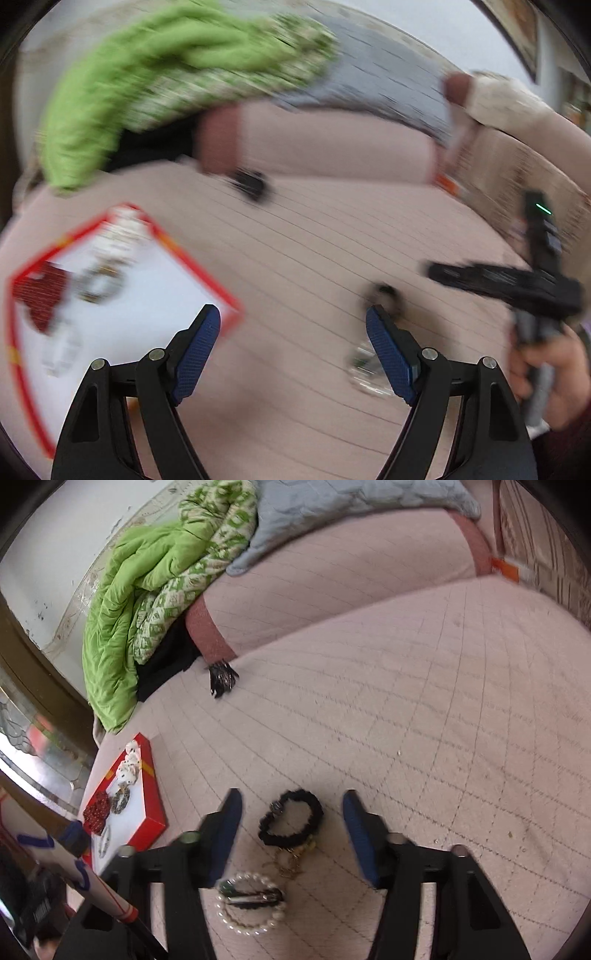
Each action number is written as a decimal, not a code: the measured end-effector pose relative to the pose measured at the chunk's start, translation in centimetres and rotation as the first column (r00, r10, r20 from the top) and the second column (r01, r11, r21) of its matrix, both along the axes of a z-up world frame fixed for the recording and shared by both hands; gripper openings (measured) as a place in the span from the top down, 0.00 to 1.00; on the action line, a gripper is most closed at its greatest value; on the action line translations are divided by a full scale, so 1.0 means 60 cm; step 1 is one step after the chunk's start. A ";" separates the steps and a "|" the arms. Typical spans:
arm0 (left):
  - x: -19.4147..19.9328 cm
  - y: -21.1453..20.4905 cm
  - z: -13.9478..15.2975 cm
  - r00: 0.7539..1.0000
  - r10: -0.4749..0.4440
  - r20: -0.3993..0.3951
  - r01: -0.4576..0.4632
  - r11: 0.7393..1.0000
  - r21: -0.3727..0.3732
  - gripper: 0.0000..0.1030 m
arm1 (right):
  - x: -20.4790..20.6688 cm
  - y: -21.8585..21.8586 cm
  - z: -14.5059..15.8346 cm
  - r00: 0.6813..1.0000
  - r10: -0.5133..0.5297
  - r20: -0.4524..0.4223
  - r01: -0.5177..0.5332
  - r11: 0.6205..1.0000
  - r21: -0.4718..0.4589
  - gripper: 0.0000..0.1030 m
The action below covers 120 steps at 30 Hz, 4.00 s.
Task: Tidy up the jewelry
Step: 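Move both tools back toward the pearl necklace and black hair tie, then grasp the black hair clip with the left tool while the right grasps the black hair tie, then carry the hair clip and black hair tie over the tray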
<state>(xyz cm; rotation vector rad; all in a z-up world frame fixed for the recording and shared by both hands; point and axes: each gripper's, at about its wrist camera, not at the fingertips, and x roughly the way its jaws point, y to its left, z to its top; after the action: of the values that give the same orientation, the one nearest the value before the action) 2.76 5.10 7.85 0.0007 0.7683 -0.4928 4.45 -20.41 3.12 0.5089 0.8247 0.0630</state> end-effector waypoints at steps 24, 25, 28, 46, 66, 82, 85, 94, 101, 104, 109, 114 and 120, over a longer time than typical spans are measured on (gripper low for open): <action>-0.015 -0.079 -0.111 0.951 -0.187 -0.248 0.192 0.981 -0.006 0.84 | 0.055 0.007 -0.052 0.995 0.028 -0.095 -0.032 0.999 -0.041 0.61; -0.016 -0.081 -0.113 0.948 -0.195 -0.251 0.199 0.980 -0.009 0.84 | 0.058 0.009 -0.053 0.995 0.026 -0.097 -0.031 0.998 -0.053 0.61; -0.016 -0.091 -0.116 0.950 -0.196 -0.243 0.208 0.978 0.026 0.84 | 0.066 0.011 -0.060 0.994 0.024 -0.109 -0.032 0.997 -0.068 0.61; 0.001 -0.189 -0.131 0.945 -0.290 -0.151 0.316 0.930 0.188 0.69 | 0.050 -0.032 -0.056 0.994 -0.028 -0.109 0.027 1.000 -0.015 0.61; 0.026 -0.109 -0.073 0.981 -0.162 -0.109 0.161 0.987 -0.021 0.86 | 0.069 0.005 -0.077 0.989 0.032 -0.143 -0.033 0.999 -0.006 0.61; 0.029 -0.075 -0.066 0.987 -0.127 -0.094 0.125 0.992 -0.033 0.86 | 0.074 0.060 -0.043 0.992 0.090 -0.087 -0.111 0.953 -0.281 0.92; 0.032 -0.071 -0.065 0.989 -0.114 -0.089 0.110 0.993 -0.040 0.86 | 0.061 0.045 -0.017 0.998 0.069 -0.016 -0.071 0.970 -0.232 0.92; 0.035 -0.068 -0.057 0.994 -0.086 -0.065 0.084 0.996 -0.033 0.86 | 0.035 0.032 0.014 0.996 0.059 0.066 -0.050 0.990 -0.128 0.92; 0.037 -0.058 -0.050 0.997 -0.057 -0.041 0.056 0.998 -0.027 0.86 | 0.031 0.042 0.025 0.993 0.070 0.099 -0.058 0.992 -0.112 0.92; 0.035 -0.050 -0.045 0.999 -0.041 -0.019 0.041 0.999 -0.020 0.86 | 0.028 0.046 0.030 0.991 0.075 0.112 -0.064 0.993 -0.100 0.92; 0.037 -0.032 -0.031 1.000 0.006 0.024 -0.006 1.000 -0.007 0.86 | 0.028 0.064 0.039 0.986 0.093 0.136 -0.082 0.993 -0.083 0.92; 0.041 -0.004 -0.021 0.997 0.062 0.050 -0.062 0.998 -0.008 0.86 | 0.028 0.095 0.049 0.980 0.124 0.158 -0.111 0.990 -0.086 0.92; 0.046 0.030 -0.014 0.991 0.114 0.068 -0.114 0.993 0.005 0.86 | 0.030 0.126 0.053 0.974 0.153 0.166 -0.139 0.986 -0.093 0.92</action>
<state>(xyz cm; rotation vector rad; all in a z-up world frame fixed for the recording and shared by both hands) 5.49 6.89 7.01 -0.0182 0.6995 -0.3790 6.23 -12.84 6.28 0.3605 0.6910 0.2064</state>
